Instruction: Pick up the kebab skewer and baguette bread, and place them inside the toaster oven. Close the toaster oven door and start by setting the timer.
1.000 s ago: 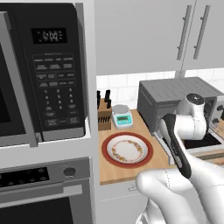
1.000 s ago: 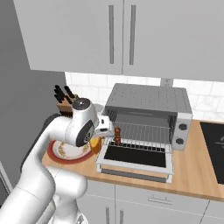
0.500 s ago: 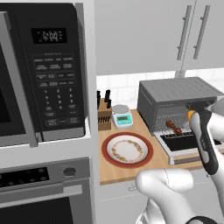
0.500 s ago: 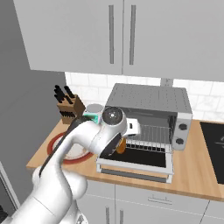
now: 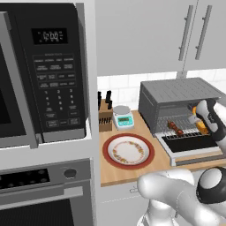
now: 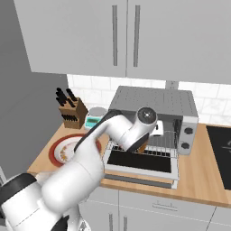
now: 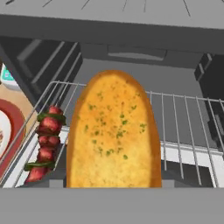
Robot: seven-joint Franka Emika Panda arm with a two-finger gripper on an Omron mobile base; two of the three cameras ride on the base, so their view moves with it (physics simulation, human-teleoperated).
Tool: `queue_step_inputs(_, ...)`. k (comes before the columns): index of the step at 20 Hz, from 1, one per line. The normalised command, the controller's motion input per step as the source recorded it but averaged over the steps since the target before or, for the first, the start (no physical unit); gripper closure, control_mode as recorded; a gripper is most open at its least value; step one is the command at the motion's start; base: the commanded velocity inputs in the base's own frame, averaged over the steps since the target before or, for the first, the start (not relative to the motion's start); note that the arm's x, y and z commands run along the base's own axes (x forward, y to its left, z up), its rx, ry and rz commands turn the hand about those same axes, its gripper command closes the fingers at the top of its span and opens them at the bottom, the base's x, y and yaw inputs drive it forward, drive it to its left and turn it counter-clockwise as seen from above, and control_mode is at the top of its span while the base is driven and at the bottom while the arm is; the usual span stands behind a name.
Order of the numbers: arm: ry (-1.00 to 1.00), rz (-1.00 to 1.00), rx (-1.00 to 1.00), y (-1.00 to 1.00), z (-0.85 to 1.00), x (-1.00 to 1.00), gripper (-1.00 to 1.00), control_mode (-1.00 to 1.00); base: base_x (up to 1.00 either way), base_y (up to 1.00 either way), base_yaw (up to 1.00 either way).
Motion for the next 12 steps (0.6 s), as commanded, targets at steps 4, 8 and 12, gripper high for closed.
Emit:
queue_step_inputs(4,0.0,0.0,0.04,-0.06,-0.34,0.27,1.0,-1.0,0.0,0.0,0.0)
queue_step_inputs(8,0.0,0.0,0.03,-0.14,-0.36,0.15,1.0,-1.0,0.0,0.0,0.0)
queue_step_inputs(12,0.0,0.0,0.02,0.0,-0.25,0.34,1.0,-1.0,0.0,0.0,0.0)
